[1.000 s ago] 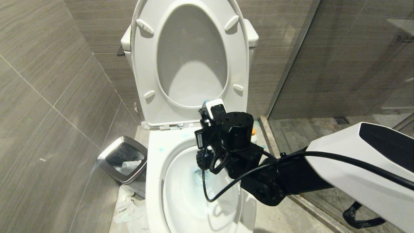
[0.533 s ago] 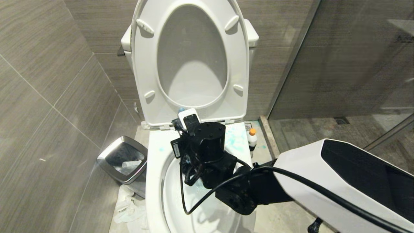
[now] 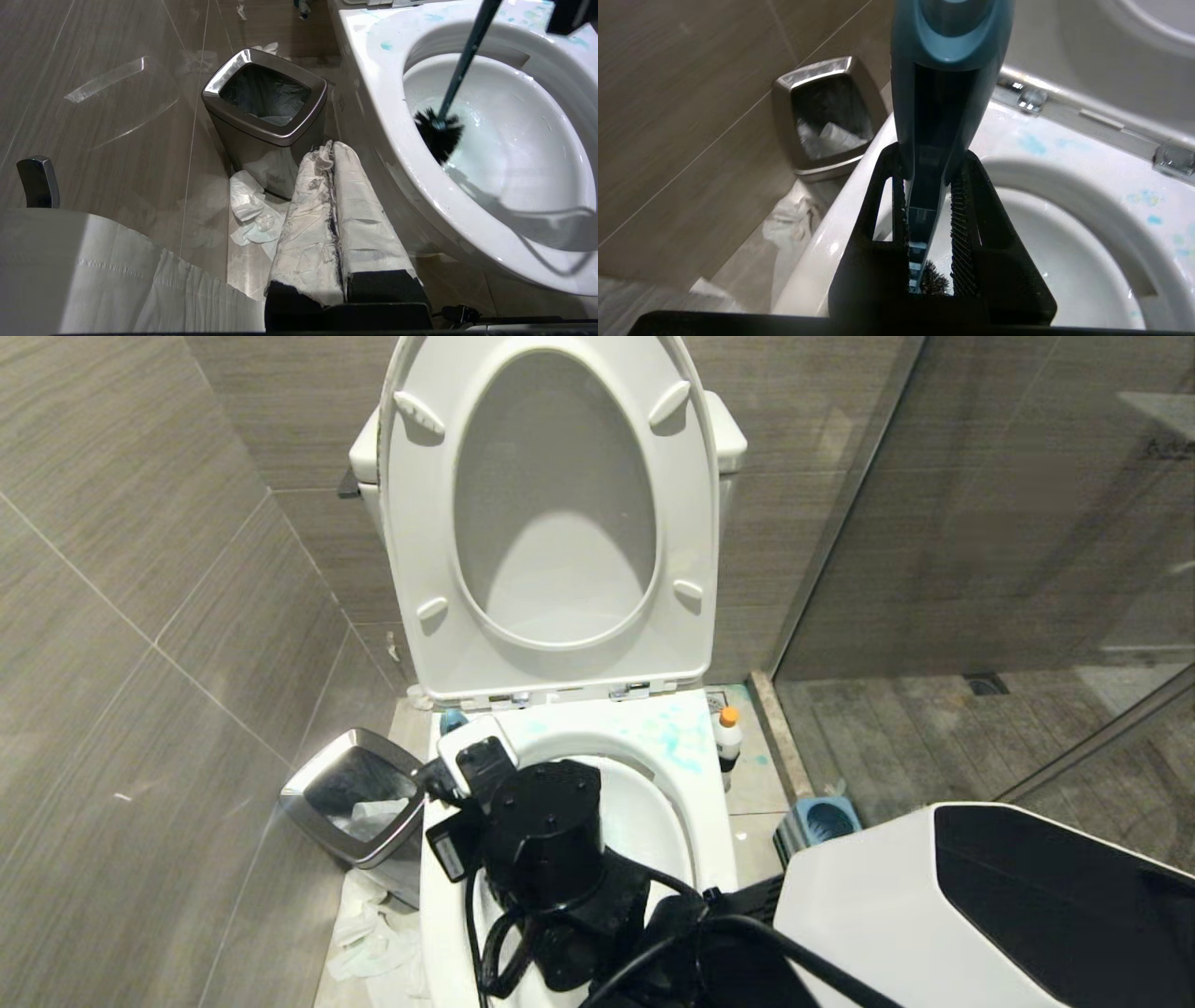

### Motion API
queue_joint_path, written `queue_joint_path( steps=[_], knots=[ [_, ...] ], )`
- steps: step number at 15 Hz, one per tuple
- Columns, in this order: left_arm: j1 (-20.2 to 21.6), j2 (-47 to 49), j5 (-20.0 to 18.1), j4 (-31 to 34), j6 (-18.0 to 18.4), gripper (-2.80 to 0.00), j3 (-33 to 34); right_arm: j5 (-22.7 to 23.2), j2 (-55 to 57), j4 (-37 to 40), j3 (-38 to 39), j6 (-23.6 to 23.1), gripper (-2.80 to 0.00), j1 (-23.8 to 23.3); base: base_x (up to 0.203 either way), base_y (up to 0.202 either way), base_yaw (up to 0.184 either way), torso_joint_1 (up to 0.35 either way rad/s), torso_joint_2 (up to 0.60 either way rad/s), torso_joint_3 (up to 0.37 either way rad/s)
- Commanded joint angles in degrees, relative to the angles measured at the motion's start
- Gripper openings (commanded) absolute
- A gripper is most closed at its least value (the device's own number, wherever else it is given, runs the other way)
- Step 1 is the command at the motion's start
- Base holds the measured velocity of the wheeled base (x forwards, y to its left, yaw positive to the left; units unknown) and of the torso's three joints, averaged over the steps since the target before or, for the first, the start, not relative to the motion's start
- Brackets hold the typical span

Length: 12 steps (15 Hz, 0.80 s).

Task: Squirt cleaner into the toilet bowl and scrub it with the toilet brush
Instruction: Scrub the toilet bowl

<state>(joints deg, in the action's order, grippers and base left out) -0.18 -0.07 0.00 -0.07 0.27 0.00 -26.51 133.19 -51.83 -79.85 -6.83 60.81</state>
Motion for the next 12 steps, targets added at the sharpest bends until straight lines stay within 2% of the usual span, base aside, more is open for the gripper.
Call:
queue_joint_path(
  steps=[1, 5, 12],
  knots=[
    [0.01, 0.07, 0.0, -0.01, 0.0, -2.8, 0.0, -0.87, -2.75, -2.06, 5.75, 0.03, -2.8, 2.71, 0.0, 0.0, 0.0, 0.0, 0.0, 0.0],
    [0.01, 0.07, 0.0, -0.01, 0.0, -2.8, 0.0, -2.48, -8.05, -6.04, 16.83, 0.11, -2.8, 5.22, 0.0, 0.0, 0.0, 0.0, 0.0, 0.0],
    [0.01, 0.07, 0.0, -0.01, 0.0, -2.8, 0.0, -6.52, -18.42, -13.35, 37.28, 1.44, -2.8, 6.57, 0.0, 0.0, 0.0, 0.0, 0.0, 0.0]
  ],
)
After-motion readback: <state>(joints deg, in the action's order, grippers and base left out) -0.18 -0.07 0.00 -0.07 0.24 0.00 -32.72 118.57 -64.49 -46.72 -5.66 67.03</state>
